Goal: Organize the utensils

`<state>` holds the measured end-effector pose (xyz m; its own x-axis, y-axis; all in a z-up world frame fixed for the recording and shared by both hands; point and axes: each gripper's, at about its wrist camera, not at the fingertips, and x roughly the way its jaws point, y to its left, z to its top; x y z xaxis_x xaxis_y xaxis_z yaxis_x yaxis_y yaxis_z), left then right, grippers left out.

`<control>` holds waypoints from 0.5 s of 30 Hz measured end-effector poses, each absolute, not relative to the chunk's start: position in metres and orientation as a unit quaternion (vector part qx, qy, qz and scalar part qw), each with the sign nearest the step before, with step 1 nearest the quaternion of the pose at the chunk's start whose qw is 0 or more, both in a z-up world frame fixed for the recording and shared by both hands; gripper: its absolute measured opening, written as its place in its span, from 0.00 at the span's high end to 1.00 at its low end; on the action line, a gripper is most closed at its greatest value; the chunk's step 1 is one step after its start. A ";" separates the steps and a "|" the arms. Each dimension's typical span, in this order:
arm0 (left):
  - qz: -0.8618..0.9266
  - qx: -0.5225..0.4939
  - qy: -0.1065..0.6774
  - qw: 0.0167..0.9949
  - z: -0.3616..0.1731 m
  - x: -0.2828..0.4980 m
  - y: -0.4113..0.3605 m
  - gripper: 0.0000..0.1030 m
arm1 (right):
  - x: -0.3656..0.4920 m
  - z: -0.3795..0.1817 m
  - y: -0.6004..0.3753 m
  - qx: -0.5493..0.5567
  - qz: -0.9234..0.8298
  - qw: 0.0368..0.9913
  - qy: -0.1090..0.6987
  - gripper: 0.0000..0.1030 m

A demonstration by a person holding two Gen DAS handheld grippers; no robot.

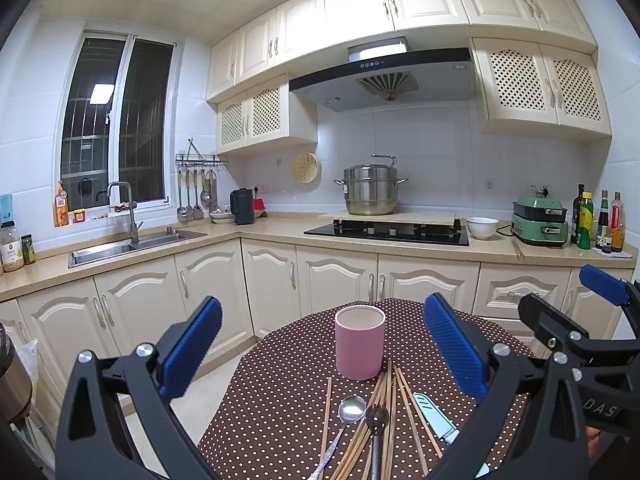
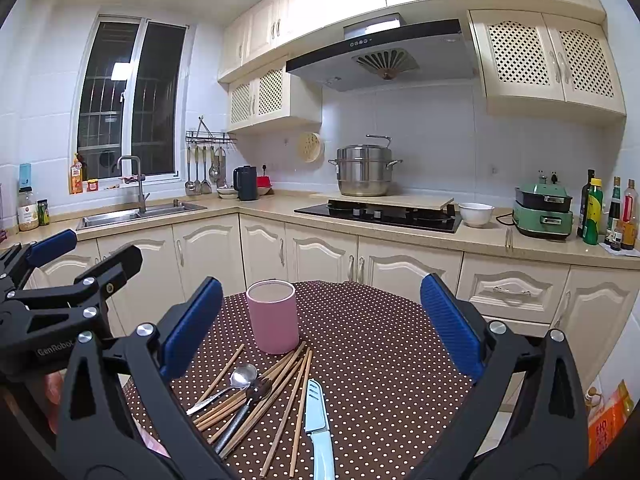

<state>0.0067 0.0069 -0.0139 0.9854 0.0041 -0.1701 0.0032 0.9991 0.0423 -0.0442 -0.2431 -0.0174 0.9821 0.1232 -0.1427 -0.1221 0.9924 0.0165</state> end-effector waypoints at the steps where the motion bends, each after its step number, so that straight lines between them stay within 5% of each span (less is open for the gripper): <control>1: 0.000 0.021 0.086 0.996 -0.014 0.007 0.007 0.04 | -0.044 -0.017 -0.243 0.004 0.061 0.995 0.072 0.06; 15: 0.000 0.022 0.094 0.995 -0.014 0.007 0.005 0.04 | -0.043 -0.016 -0.247 0.007 0.061 0.995 0.081 0.06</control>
